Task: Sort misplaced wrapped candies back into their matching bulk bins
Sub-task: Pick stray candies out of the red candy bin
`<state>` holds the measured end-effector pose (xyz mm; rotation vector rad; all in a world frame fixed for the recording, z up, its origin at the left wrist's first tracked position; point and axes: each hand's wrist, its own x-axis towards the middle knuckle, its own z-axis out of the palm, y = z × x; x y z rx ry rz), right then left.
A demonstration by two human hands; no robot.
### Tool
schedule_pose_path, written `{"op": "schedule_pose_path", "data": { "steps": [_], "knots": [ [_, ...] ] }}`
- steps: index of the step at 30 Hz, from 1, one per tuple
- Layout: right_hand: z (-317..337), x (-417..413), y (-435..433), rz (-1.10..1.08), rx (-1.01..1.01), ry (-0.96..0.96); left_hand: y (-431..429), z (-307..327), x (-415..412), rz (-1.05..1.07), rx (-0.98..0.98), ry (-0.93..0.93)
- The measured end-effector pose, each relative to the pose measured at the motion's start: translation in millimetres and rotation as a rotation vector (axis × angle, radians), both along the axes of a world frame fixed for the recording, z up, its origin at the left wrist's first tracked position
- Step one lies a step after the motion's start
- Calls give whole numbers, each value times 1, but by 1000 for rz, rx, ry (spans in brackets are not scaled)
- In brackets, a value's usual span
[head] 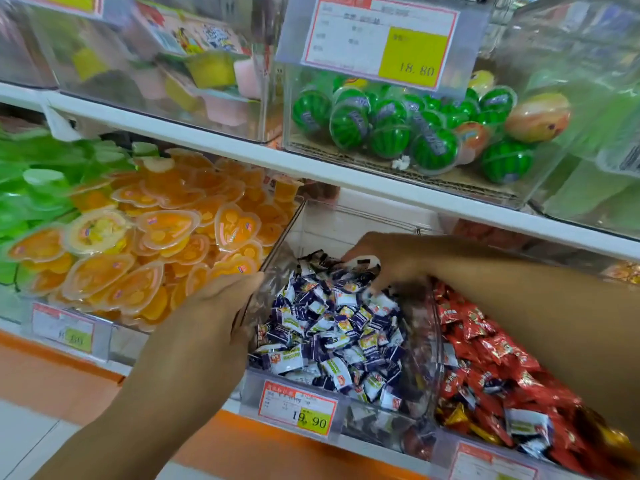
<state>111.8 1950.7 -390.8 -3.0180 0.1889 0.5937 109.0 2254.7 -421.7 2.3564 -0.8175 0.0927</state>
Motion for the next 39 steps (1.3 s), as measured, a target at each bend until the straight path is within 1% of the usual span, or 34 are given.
{"op": "schedule_pose_path", "data": {
  "steps": [1, 3, 5, 6, 8, 10, 12, 14, 17, 19, 21, 23, 25, 27, 28, 30, 32, 33, 37, 39],
  "knots": [
    [7, -1, 1, 2, 30, -8, -1, 0, 0, 2, 0, 2],
    [18, -7, 22, 42, 152, 16, -1, 1, 0, 2, 0, 4],
    [18, -16, 57, 198, 244, 60, -1, 1, 1, 3, 1, 3],
    [12, -20, 75, 285, 250, 70, -1, 1, 1, 5, -1, 3],
    [-9, -20, 104, 448, 171, 62, 0, 0, 2, 0, 0, -10],
    [-28, -11, 111, 520, 37, 45, 1, 0, 1, -17, -12, -24],
    [-35, 2, 94, 461, -41, 61, 2, 0, 1, -19, -18, -38],
    [-32, 12, 69, 322, -70, 107, 2, -1, 1, -13, 6, -56],
    [-22, 16, 42, 111, 49, 154, 2, -3, 3, -31, 1, -42],
    [-13, 10, 32, 42, 61, 138, 2, -3, 4, -41, 0, -17],
    [-5, 3, 32, 79, 50, 74, 2, -2, 4, -34, 6, 2],
    [1, -6, 53, 241, 121, 9, 1, -2, 4, -28, 3, -4],
    [-4, -16, 88, 457, 215, 48, 1, -1, 3, -28, -11, -9],
    [-27, -18, 115, 618, 233, 128, 2, -1, 2, -25, -25, 5],
    [-37, -15, 120, 613, 176, 166, 2, 0, 2, -28, -19, 11],
    [-45, -3, 109, 510, 26, 211, 4, -1, 2, -50, -25, 12],
    [-43, 11, 89, 473, -110, 191, 6, -3, 4, -77, -34, 10],
    [-42, 17, 80, 454, -128, 164, 7, -4, 4, -89, -26, 12],
    [-35, 30, 51, 338, -15, 66, 8, -7, 7, -94, -17, 16],
    [-25, 28, 40, 262, -41, 54, 7, -8, 7, -93, -15, 12]
  ]
}}
